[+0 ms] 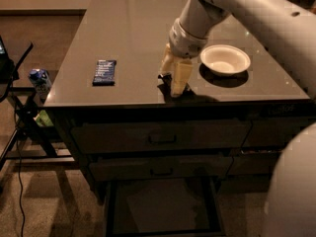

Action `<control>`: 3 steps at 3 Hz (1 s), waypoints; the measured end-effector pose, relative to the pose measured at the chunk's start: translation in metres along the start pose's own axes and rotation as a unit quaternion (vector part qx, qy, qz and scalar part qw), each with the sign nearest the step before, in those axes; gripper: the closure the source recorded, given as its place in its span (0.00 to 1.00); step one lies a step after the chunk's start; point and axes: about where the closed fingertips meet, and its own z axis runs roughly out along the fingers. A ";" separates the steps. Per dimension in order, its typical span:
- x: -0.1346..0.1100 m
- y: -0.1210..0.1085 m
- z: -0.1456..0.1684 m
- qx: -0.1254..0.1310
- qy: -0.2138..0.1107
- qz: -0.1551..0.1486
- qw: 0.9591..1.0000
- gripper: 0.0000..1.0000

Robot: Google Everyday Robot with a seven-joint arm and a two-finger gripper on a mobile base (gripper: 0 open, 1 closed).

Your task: Place rxbar chocolate into bottom drawer

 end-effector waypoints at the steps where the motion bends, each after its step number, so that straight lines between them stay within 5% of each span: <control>1: 0.001 0.036 -0.004 -0.008 0.001 0.014 1.000 1.00; 3: -0.031 0.119 -0.015 -0.015 0.000 0.041 0.999 1.00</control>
Offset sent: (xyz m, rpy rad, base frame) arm -0.1075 -0.0164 -0.0093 -0.0118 0.0578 -0.0741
